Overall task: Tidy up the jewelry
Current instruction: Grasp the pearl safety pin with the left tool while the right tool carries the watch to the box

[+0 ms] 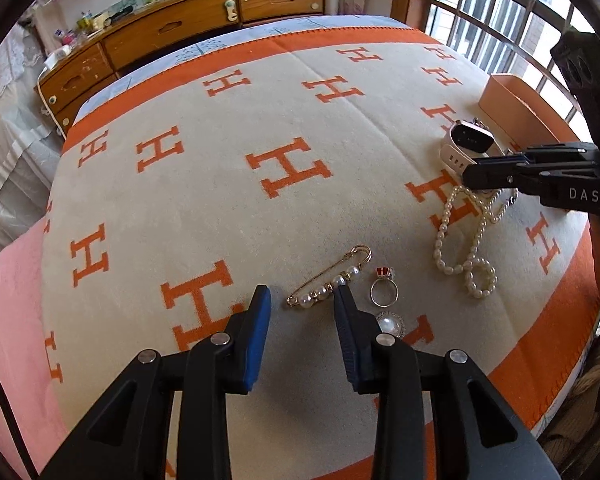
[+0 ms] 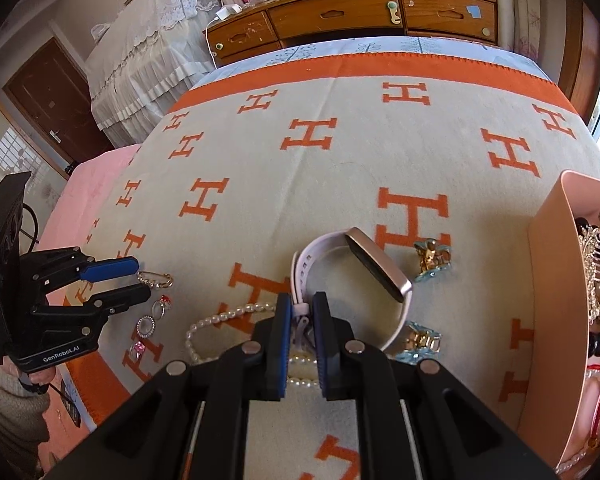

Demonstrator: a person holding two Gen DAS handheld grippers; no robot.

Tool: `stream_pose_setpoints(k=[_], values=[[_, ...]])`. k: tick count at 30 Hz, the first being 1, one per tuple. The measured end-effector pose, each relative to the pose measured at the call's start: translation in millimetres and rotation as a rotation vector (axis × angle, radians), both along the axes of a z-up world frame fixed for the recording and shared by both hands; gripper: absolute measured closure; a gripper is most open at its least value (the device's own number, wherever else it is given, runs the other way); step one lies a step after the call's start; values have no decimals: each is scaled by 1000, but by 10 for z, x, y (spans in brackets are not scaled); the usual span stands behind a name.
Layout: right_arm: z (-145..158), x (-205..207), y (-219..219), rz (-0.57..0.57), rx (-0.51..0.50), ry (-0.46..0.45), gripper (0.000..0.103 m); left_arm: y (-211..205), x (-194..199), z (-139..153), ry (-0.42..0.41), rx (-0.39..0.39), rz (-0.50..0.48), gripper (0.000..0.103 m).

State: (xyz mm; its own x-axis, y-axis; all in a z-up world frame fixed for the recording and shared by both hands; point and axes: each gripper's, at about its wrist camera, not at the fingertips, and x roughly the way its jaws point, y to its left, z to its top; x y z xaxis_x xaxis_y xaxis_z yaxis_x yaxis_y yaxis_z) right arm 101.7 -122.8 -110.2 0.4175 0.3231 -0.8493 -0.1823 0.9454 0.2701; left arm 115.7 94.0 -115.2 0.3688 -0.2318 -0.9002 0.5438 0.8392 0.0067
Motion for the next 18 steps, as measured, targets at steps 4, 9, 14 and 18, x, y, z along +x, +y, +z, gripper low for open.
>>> stream_pose_setpoints(k=[4,9,14,18], values=[[-1,6,1,5,4,-2,92,-145,-30,22,-34,98,-113,72],[-7,5,-25,5,22,-2,92,-280,-55,34,-57,169,-240,72],[-12,2,-53,3,39,1,92,-288,133,35,67,119,-291,85],[-16,-10,-81,-2,50,2,92,-310,245,29,145,84,-242,96]])
